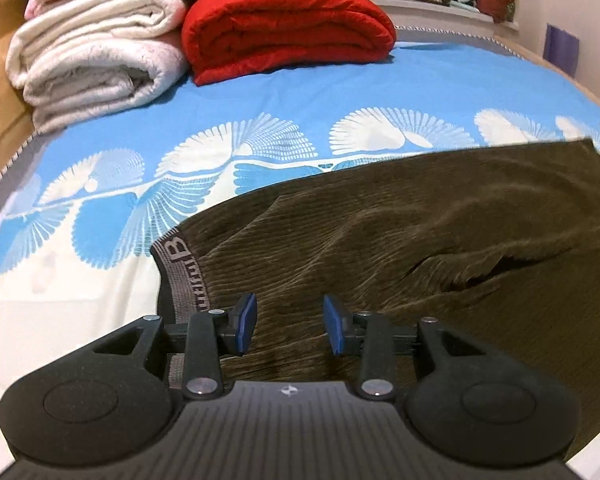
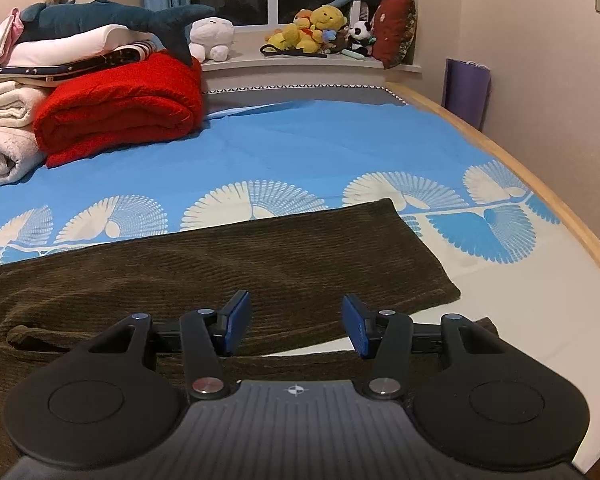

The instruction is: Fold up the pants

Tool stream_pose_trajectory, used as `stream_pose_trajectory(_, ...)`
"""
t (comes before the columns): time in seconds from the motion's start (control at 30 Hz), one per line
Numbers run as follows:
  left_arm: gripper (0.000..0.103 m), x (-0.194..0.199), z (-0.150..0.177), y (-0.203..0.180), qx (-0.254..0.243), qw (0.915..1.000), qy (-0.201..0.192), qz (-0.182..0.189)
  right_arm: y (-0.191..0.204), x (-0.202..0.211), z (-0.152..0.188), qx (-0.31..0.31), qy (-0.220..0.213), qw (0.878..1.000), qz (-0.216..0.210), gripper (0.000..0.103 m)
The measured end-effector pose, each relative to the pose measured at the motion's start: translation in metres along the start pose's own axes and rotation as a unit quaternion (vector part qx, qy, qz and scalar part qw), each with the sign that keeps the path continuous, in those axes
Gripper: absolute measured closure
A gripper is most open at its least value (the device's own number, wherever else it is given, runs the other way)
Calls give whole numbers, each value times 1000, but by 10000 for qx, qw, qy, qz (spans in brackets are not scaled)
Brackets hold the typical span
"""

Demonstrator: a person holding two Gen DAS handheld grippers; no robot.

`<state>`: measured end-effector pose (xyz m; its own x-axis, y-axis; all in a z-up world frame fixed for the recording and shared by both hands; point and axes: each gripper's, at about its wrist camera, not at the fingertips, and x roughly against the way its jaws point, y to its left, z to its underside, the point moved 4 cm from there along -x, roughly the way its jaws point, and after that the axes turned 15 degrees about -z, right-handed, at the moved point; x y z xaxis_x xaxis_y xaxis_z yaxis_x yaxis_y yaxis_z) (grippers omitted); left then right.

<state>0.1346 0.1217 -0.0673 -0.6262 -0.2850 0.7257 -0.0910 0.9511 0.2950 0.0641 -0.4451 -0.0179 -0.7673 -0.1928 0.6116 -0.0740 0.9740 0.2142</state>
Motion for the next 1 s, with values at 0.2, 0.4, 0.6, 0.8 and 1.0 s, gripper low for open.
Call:
stream_pose_trajectory(0.2, 81, 3, -8, -4, 187, 9996, 64, 203, 14, -11, -3, 224, 101, 9997, -84, 65)
stream_pose_trajectory(0.4, 92, -7, -8, -11, 107, 9990, 385, 180, 20, -20, -6, 154, 202, 9995, -177, 91)
stream_pose_trajectory(0.6, 92, -22, -8, -9, 131, 9976, 682, 7, 25, -28, -11, 127, 187, 9994, -265, 92)
stream_pose_trajectory(0.8, 92, -26, -13, -16, 111, 9976, 678, 27, 32, -38, -15, 117, 290, 9985, -440, 91)
stream_pose_trajectory(1.0, 101, -28, -15, -25, 53, 9976, 670, 136, 37, -39, -21, 184, 143, 9985, -491, 101)
